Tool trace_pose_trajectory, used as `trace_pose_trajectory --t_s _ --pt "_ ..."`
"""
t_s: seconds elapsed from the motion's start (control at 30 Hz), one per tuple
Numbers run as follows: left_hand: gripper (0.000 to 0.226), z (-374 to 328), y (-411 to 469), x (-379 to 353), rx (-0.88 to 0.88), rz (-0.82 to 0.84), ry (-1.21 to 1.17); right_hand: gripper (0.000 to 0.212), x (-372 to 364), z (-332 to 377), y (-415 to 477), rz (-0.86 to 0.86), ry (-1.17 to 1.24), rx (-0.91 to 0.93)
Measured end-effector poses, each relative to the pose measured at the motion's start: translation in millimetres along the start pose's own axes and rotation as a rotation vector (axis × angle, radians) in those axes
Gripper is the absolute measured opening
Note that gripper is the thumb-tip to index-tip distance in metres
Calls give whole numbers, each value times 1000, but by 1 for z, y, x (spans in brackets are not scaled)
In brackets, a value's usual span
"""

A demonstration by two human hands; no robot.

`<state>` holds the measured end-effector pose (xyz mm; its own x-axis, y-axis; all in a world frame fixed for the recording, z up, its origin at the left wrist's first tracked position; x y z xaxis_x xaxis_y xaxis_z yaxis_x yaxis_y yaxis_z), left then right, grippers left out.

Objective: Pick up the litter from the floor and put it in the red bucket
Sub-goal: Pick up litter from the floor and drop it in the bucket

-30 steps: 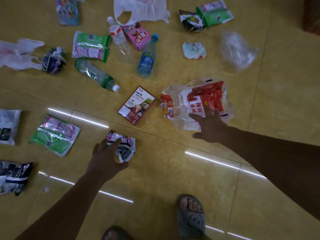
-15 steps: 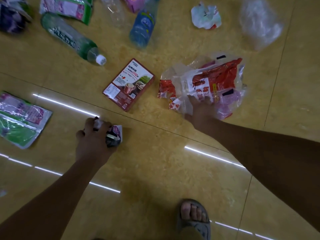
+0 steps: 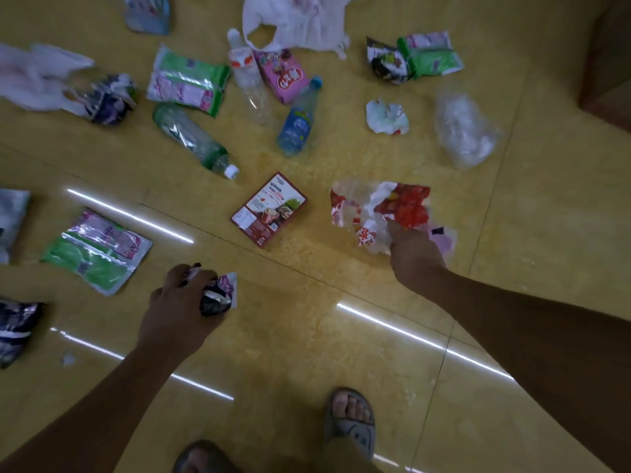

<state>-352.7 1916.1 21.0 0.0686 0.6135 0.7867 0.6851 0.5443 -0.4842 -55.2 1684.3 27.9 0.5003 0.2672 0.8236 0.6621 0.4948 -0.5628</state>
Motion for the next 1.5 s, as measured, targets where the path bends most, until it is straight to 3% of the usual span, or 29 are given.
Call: trace_pose_trajectory --t_s 0.1,0.63,1.1,1.5 --pt "65 -15 -25 46 -28 -64 -52 58 49 15 -27 -31 99 43" --pt "67 -59 -138 266 38 -234 -88 59 260 146 -162 0 29 300" --pt "67 58 -302 330 308 -345 -345 47 284 335 -273 62 21 561" --pt "72 139 -443 364 580 -481 -383 43 268 500 -372 91 -123 881"
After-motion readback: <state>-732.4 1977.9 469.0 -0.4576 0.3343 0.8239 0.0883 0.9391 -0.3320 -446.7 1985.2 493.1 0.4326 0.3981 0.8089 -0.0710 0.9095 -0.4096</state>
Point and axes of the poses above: each hand's wrist, its own y-axis towards the middle knuckle, its own x-axis out of the back of the hand, z = x × y, the point moved 1 cm from there along y, towards the middle knuckle, and after that the axes turned 5 degrees about z, right-handed, at the moved point
